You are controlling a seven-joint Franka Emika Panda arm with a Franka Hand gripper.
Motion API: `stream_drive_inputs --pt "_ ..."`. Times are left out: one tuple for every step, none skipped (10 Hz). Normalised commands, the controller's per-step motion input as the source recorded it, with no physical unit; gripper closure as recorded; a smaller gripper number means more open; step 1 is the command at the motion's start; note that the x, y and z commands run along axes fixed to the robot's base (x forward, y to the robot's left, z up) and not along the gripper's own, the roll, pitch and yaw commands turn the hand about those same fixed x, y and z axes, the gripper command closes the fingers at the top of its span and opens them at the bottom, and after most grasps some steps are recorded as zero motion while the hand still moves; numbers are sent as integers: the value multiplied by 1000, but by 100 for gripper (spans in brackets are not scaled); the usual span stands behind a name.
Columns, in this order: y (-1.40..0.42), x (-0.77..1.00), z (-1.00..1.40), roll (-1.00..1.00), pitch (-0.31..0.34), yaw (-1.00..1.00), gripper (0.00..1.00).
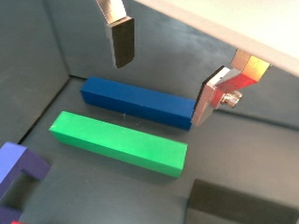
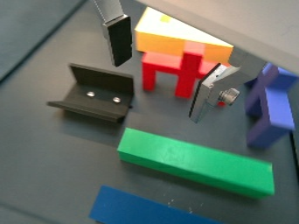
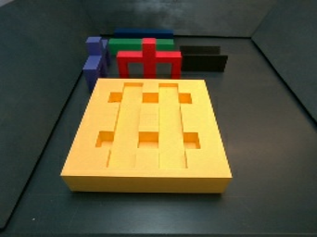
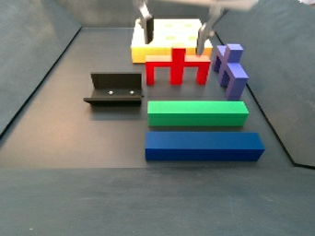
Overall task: Pick up the green object. Move up. Move to above the board. Insert the green object.
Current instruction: Pick up the green object.
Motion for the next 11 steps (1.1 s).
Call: stream_drive_inputs --pt "60 -117 -389 -103 0 -803 0" --pt "69 -29 -349 -79 0 -840 0" --pt "194 0 -354 -66 27 -543 0" --pt "189 0 -351 -60 66 -649 0" --pt "157 0 -426 -119 34 -697 0" --pt "94 0 -460 -170 0 -591 0" --pt "74 0 -411 -176 0 -594 0" --pt "11 0 -257 -197 11 -637 0" --pt "0 0 -209 -273 0 -666 0" --pt "0 0 -154 -244 43 -854 0" --pt "-6 0 -114 -199 56 -900 0"
